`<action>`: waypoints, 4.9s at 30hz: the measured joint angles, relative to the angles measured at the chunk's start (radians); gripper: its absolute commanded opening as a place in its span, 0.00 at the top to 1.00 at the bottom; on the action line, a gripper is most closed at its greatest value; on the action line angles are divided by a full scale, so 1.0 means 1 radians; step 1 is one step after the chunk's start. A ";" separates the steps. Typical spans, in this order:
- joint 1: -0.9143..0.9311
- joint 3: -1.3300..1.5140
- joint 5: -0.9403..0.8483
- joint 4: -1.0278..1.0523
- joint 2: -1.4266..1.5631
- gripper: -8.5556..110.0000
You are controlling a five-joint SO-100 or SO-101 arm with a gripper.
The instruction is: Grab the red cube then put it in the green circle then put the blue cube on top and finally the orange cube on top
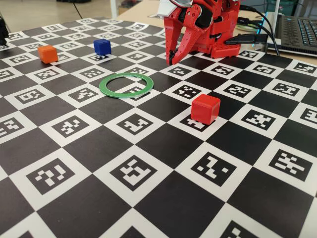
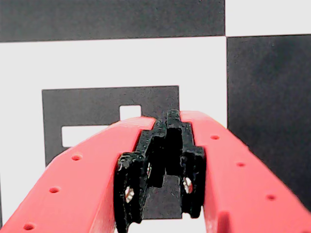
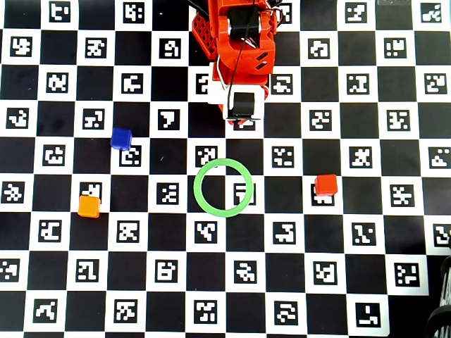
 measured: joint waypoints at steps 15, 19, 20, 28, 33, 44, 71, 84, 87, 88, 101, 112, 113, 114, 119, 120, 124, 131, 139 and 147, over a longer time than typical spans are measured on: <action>0.000 0.000 0.000 0.000 0.000 0.97; 0.000 0.000 0.000 0.000 0.000 0.97; 0.000 0.000 0.000 0.000 0.000 0.97; 0.000 0.000 0.000 0.000 0.000 0.97; 0.000 0.000 0.000 0.000 0.000 0.97; 0.000 0.000 0.000 0.000 0.000 0.97; -0.046 -0.003 0.071 -0.054 -0.017 0.97; -0.130 -0.540 0.733 -0.100 -0.574 0.98; -0.195 -0.686 0.917 -0.005 -0.670 0.98; -0.216 -0.730 0.973 0.025 -0.699 0.98; -0.399 -1.180 1.451 0.153 -1.187 0.97; -0.407 -1.493 1.638 0.153 -1.540 0.95; -0.407 -1.522 1.660 0.153 -1.569 0.93; -0.407 -1.552 1.683 0.153 -1.598 0.92; -0.407 -1.675 1.836 0.153 -1.738 0.83; -0.408 -1.689 1.861 0.153 -1.764 0.80; -0.437 -1.698 1.919 0.143 -1.809 0.71; -0.471 -1.692 2.049 0.091 -1.824 0.54; -0.540 -1.646 2.040 0.034 -1.865 0.52; -0.540 -1.565 2.023 -0.035 -1.914 0.52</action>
